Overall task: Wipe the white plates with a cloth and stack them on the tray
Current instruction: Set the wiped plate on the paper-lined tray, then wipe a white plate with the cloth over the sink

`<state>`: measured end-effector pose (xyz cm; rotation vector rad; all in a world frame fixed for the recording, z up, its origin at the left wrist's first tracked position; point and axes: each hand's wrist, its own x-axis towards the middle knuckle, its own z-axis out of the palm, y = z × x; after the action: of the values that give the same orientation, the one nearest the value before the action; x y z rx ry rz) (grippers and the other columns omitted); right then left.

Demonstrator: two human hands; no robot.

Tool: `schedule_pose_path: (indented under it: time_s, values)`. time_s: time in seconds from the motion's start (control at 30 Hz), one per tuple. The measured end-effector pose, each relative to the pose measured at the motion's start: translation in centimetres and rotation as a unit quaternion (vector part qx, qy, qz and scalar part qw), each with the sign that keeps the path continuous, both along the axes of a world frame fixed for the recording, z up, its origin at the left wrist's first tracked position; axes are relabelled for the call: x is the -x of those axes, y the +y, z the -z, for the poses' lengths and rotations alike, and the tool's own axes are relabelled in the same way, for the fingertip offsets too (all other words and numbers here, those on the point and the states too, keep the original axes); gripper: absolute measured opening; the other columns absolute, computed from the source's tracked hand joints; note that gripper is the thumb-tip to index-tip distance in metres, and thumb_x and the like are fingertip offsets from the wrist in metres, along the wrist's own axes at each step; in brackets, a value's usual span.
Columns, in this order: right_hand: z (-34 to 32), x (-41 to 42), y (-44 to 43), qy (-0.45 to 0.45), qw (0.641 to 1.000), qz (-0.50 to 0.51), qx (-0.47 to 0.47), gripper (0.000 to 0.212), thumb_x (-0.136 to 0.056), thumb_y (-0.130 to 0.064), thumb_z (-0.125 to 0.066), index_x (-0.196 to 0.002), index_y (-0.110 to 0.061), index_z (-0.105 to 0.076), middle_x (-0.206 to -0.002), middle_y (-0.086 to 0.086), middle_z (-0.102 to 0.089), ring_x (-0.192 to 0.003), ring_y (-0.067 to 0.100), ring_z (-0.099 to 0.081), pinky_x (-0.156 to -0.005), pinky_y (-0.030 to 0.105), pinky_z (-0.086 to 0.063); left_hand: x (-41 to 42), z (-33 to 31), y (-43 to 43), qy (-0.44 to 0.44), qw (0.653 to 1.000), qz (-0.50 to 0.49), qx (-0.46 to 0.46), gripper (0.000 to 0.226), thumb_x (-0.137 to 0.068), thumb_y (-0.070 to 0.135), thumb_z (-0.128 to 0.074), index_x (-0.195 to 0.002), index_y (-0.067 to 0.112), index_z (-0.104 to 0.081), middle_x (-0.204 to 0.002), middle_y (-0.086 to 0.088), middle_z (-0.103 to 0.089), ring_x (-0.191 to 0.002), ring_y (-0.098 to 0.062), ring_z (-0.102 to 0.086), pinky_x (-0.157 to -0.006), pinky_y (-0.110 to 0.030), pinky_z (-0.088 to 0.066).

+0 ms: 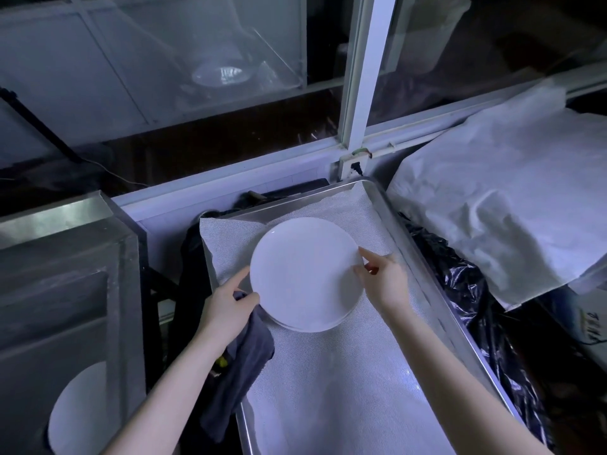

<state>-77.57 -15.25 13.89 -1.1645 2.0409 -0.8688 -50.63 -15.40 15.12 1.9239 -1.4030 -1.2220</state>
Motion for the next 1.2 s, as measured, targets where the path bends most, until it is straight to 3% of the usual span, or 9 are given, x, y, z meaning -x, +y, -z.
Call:
schedule_pose_path:
  time_s: [0.13,0.27,0.37,0.53,0.73,0.9,1.0,1.1,1.2]
  values:
    - [0.0,-0.1,0.3,0.000,1.000,0.002,-0.014,0.040,-0.094,-0.017,-0.065,-0.134,-0.022,-0.063,-0.109,0.009,-0.056,-0.093,0.017,-0.054,-0.087,0.020,-0.037,-0.1,-0.1,0.7,0.032,0.999,-0.015,-0.019,0.055,-0.084,0.021,-0.069,-0.130,0.049,-0.056,-0.096,-0.002,-0.066,-0.092,-0.006,-0.060,-0.076,-0.019,-0.042]
    - [-0.8,-0.9,1.3,0.019,0.999,0.018,0.019,0.044,-0.094,-0.018,-0.066,-0.137,-0.020,-0.060,-0.118,0.013,-0.055,-0.090,0.015,-0.054,-0.088,0.023,-0.040,-1.3,-1.1,1.9,0.070,0.996,-0.053,-0.025,0.047,-0.081,0.014,-0.071,-0.121,0.038,-0.064,-0.100,-0.006,-0.065,-0.097,-0.013,-0.061,-0.086,-0.024,-0.041]
    - [-2.0,-2.5,2.5,0.026,0.997,0.017,0.068,0.033,-0.094,-0.017,-0.064,-0.126,-0.023,-0.068,-0.116,0.006,-0.054,-0.085,0.019,-0.060,-0.089,0.030,-0.047,-3.5,-2.5,3.3,0.121,0.987,-0.104,-0.033,0.041,-0.073,0.016,-0.076,-0.108,0.036,-0.070,-0.097,-0.005,-0.066,-0.092,-0.016,-0.064,-0.081,-0.023,-0.047]
    - [-3.8,-7.6,3.7,0.008,0.989,-0.085,0.119,0.024,-0.094,-0.013,-0.065,-0.113,-0.025,-0.073,-0.111,-0.003,-0.056,-0.082,0.003,-0.059,-0.077,0.003,-0.040,-9.2,-4.6,6.6,0.170,0.969,-0.180,-0.021,0.026,-0.083,0.012,-0.073,-0.102,0.031,-0.075,-0.097,-0.005,-0.074,-0.090,-0.019,-0.070,-0.078,-0.028,-0.053]
    - [-5.6,-19.7,5.5,-0.020,0.953,-0.275,0.125,0.017,-0.094,-0.015,-0.068,-0.107,-0.021,-0.076,-0.095,-0.008,-0.056,-0.077,-0.006,-0.059,-0.076,0.001,-0.038,-17.0,-6.0,11.1,0.207,0.927,-0.311,0.029,0.020,-0.088,0.005,-0.068,-0.104,0.015,-0.073,-0.091,-0.009,-0.074,-0.078,-0.017,-0.068,-0.067,-0.024,-0.053]
    - [-5.8,-30.7,9.3,-0.103,0.881,-0.457,0.063,0.023,-0.092,-0.027,-0.072,-0.112,-0.016,-0.075,-0.104,0.003,-0.067,-0.092,0.011,-0.065,-0.087,0.010,-0.043,-24.6,-5.1,14.5,0.255,0.887,-0.383,0.050,0.015,-0.085,0.010,-0.072,-0.094,0.022,-0.074,-0.083,-0.001,-0.075,-0.072,-0.014,-0.069,-0.063,-0.023,-0.052]
    - [-4.6,-37.1,11.7,-0.170,0.836,-0.522,-0.015,0.029,-0.088,-0.035,-0.075,-0.116,-0.027,-0.069,-0.108,-0.009,-0.070,-0.099,0.005,-0.065,-0.088,0.018,-0.048,-29.8,-4.0,16.2,0.310,0.847,-0.429,0.056,0.012,-0.084,0.011,-0.075,-0.090,0.020,-0.072,-0.085,-0.005,-0.076,-0.074,-0.019,-0.071,-0.065,-0.026,-0.055]
    - [-2.7,-43.5,13.5,-0.185,0.852,-0.489,-0.026,0.027,-0.088,-0.010,-0.076,-0.112,-0.016,-0.065,-0.104,-0.004,-0.070,-0.099,0.016,-0.068,-0.094,0.036,-0.052,-34.6,-2.5,18.2,0.319,0.839,-0.437,0.066,0.016,-0.084,0.012,-0.074,-0.096,0.020,-0.067,-0.101,-0.013,-0.075,-0.090,-0.027,-0.070,-0.074,-0.035,-0.052]
    - [-0.7,-49.1,14.6,-0.227,0.876,-0.423,-0.052,0.014,-0.091,0.004,-0.067,-0.102,-0.003,-0.066,-0.101,0.008,-0.071,-0.095,0.019,-0.066,-0.094,0.046,-0.052,-38.8,-0.9,20.5,0.287,0.886,-0.363,0.038,0.044,-0.075,0.017,-0.082,-0.113,0.026,-0.062,-0.111,-0.005,-0.072,-0.096,-0.022,-0.069,-0.076,-0.037,-0.052]
